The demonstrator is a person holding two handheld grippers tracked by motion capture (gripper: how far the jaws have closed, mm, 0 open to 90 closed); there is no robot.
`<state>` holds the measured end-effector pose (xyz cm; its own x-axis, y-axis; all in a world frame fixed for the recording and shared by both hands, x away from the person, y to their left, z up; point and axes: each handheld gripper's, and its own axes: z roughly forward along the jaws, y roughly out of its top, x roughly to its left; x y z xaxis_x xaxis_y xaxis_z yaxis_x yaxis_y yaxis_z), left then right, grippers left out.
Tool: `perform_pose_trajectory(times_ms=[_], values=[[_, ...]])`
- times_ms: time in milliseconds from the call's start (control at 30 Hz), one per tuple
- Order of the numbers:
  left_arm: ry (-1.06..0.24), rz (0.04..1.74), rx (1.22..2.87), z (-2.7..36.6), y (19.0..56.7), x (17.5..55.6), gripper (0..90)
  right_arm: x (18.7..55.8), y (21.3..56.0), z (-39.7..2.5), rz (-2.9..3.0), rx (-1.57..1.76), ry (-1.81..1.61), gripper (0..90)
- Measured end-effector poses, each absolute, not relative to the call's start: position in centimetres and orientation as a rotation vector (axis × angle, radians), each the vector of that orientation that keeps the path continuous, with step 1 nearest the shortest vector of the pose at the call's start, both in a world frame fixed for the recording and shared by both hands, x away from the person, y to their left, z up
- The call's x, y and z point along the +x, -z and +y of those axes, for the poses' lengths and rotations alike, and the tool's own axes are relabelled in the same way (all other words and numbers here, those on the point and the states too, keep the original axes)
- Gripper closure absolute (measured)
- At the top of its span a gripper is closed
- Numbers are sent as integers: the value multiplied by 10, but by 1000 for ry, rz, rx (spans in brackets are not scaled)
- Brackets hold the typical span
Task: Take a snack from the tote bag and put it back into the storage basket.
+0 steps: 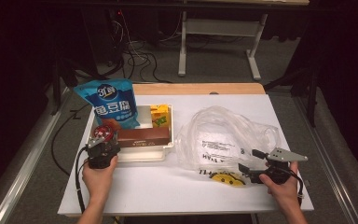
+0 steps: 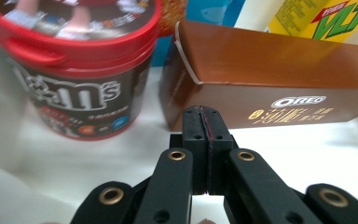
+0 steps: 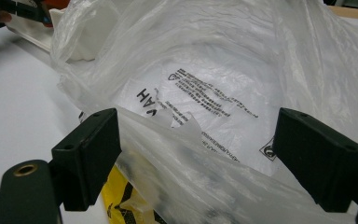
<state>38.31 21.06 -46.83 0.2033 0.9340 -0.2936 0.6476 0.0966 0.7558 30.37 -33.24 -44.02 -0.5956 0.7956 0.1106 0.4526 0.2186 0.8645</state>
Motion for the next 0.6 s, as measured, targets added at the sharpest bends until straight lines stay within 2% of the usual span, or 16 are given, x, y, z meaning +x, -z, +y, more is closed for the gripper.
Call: perform_pose_trajectory(times_ms=[133,433,600], values=[[-391,1491,1651,205,471,385,900,304,441,-332,2142,1161,-1330,155],[-418,1434,1680,199,470,384,890,304,441,-332,2134,1162,-1324,155],[-437,1387,1686,203,460,373,726,303,439,-334,2114,1170,-1328,154]])
